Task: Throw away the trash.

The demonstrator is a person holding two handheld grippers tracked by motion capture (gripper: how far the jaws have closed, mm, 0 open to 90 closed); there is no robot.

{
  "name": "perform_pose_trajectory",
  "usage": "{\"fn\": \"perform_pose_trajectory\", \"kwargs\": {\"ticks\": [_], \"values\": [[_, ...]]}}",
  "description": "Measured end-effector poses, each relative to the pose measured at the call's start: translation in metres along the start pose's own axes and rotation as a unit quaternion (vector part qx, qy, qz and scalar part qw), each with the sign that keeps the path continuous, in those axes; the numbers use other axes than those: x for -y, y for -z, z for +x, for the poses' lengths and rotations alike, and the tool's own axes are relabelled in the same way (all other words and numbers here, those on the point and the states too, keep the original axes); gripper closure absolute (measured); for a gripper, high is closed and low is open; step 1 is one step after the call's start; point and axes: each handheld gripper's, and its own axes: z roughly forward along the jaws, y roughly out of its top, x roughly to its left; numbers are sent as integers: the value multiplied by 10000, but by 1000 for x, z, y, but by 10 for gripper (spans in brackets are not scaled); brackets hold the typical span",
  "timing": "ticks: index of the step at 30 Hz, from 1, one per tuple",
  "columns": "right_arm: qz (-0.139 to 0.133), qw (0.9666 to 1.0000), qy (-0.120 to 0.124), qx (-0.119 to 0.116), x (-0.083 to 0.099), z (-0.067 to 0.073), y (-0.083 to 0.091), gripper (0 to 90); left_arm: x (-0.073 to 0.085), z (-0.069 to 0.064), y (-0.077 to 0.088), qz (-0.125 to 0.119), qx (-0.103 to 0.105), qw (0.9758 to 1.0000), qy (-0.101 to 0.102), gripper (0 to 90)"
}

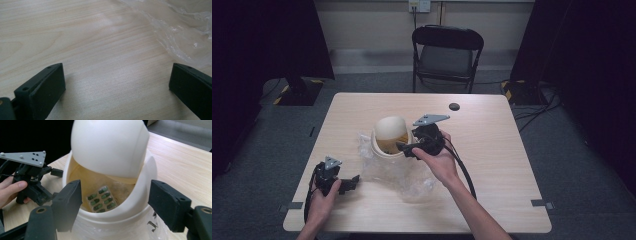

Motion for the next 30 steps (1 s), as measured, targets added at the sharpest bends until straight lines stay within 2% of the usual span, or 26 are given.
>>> {"fn": "perform_pose_trajectory", "kwargs": {"ticks": [9,15,23,30], "values": [[-101,9999,-47,-62,0,-7,1,188,0,0,0,1,0,10000,0,0],[-217,9995,-180,-138,3,-16,6,138,0,0,0,0,0,10000,0,0],[-290,9994,-188,-21,9,-18,15,137,0,0,0,1,0,10000,0,0],[-234,9994,-228,102,17,-24,20,137,0,0,0,0,0,10000,0,0]]}}
